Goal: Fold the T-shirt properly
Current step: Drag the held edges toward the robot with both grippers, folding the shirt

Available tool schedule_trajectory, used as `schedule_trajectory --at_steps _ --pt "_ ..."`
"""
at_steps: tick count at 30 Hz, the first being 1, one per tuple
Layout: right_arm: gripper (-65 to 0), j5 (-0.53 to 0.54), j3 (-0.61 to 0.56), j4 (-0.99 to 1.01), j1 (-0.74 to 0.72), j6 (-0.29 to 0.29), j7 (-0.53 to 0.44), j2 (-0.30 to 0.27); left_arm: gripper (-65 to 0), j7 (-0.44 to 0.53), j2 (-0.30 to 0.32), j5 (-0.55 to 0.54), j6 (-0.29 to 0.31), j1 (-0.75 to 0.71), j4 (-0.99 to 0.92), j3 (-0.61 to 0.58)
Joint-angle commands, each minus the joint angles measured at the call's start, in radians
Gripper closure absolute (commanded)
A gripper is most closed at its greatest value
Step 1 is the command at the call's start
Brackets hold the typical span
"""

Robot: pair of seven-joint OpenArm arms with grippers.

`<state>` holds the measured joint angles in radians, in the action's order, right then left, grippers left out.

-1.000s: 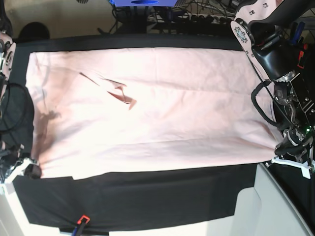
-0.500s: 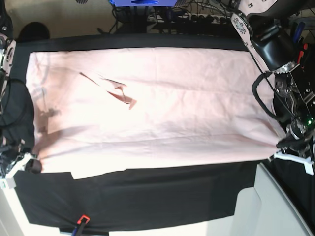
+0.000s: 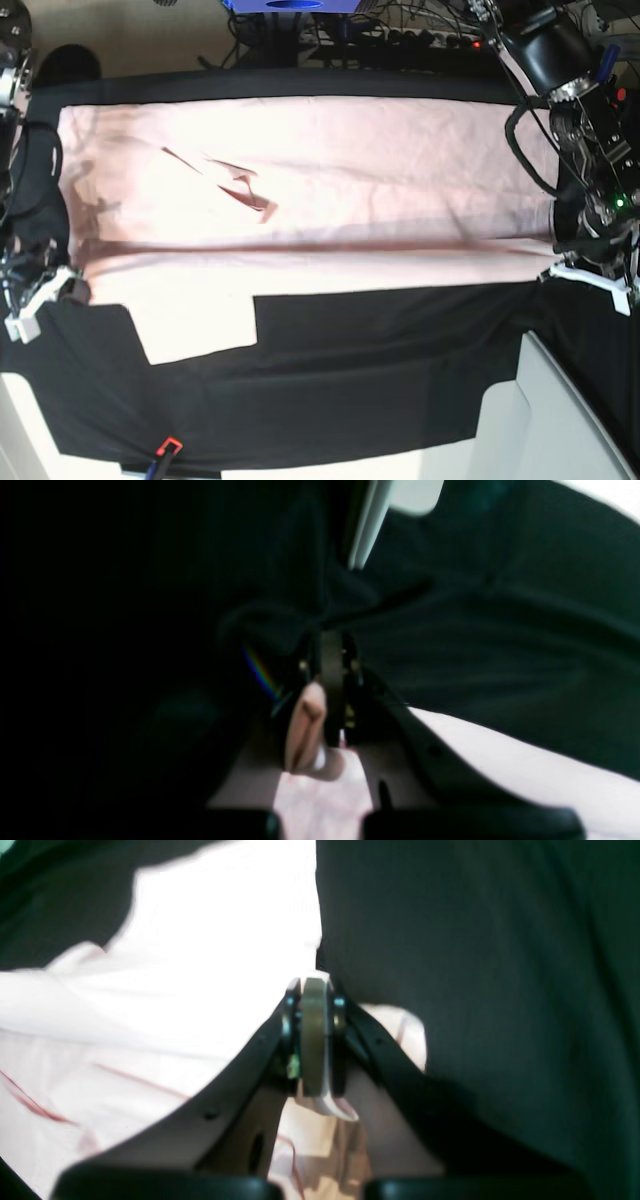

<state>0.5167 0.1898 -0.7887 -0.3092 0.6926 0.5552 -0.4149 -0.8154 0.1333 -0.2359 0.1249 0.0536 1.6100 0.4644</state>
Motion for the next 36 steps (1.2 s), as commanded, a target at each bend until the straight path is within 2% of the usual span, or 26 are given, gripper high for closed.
schedule_trajectory --at_steps 1,16,25,30,36 --pt "-0.1 0.015 0.007 -0.028 -0.015 0.006 -0.021 -0.023 0.0 0.031 0.013 0.002 -0.006 -0.002 0.020 0.003" --pt "-0.1 0.015 0.007 -0.031 0.084 0.006 0.044 -0.022 0.0 0.026 0.016 0.014 -0.006 -0.188 0.005 0.001" --pt "-0.1 0.015 0.007 -0.031 0.107 0.006 0.067 -0.022 0.0 0.028 0.024 0.017 -0.006 -0.194 -0.043 -0.006" --pt "-0.1 0.015 0.007 -0.031 0.110 0.006 0.073 -0.022 0.0 0.031 0.029 0.119 -0.006 -0.182 -0.106 -0.010" --pt "-0.1 0.015 0.007 -0.031 0.112 0.006 0.073 -0.022 0.0 0.032 0.036 0.134 -0.006 -0.169 -0.136 -0.008"
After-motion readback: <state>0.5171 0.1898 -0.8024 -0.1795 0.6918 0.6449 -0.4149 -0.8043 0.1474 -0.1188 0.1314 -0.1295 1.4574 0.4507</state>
